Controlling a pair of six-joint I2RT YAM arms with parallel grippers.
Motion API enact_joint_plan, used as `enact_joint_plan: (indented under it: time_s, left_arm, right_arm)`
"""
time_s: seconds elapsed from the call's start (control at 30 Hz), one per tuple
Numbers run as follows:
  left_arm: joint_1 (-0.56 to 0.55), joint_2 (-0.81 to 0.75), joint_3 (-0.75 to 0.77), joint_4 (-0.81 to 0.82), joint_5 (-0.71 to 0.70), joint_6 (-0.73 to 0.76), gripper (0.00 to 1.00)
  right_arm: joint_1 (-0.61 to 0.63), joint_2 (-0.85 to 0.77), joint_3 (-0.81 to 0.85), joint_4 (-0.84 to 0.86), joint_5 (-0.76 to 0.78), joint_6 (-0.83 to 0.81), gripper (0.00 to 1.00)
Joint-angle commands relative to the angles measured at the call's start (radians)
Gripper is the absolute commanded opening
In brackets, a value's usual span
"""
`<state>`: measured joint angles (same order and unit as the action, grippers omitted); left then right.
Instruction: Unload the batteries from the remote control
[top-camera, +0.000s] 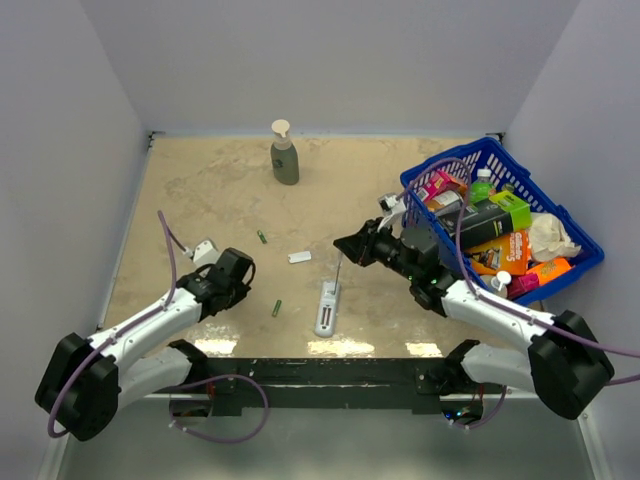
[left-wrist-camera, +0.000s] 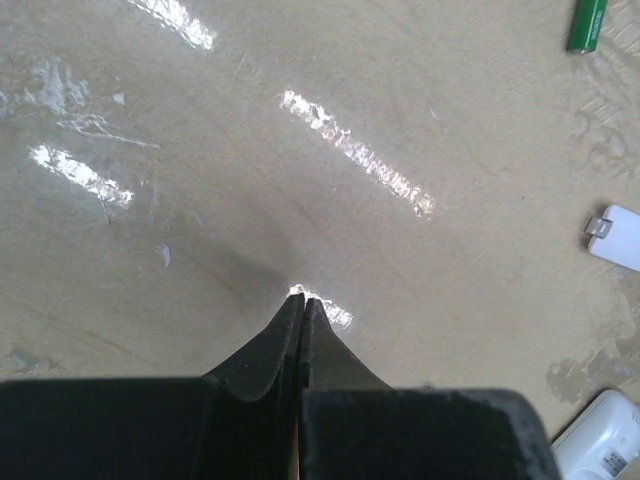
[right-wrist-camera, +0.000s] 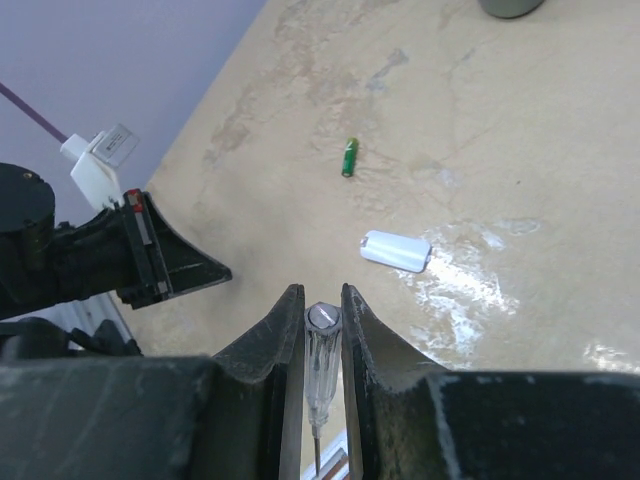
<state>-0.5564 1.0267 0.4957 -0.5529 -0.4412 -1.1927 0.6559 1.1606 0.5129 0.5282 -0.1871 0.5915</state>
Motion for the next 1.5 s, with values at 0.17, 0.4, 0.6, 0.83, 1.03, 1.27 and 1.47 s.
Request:
enact_joint_plan:
  time_s: [0.17,0.4,0.6,0.83,1.03,1.27,1.47]
  left_arm:
    - [0.004,0.041,-0.011,0.111,0.082,0.074,0.00]
    - [0.004,0.052,0.003,0.251,0.219,0.289,0.00]
    - [0.006,0.009,0.033,0.252,0.245,0.390,0.18]
    - [0.004,-0.147,0.027,0.260,0.298,0.462,0.69]
    - [0.003,-0.234,0.026,0.275,0.386,0.467,0.84]
    - [0.004,-0.281,0.144,0.211,0.437,0.493,0.85]
    - [0.003,-0.384,0.204,0.247,0.548,0.501,1.00]
  right_arm:
    - [0.001,0.068,0.265,-0.589,0.048,-0.167,0.01]
    - [-0.001,0.229,0.338,-0.731,0.185,-0.203,0.08]
    - [-0.001,0.370,0.432,-0.783,0.265,-0.255,0.16]
    - [0.001,0.490,0.492,-0.780,0.302,-0.259,0.31]
    - [0.001,0.516,0.544,-0.815,0.299,-0.272,0.34]
    - [0.002,0.321,0.588,-0.864,0.256,-0.306,0.56]
    - [0.001,0.055,0.581,-0.863,0.088,-0.364,0.98]
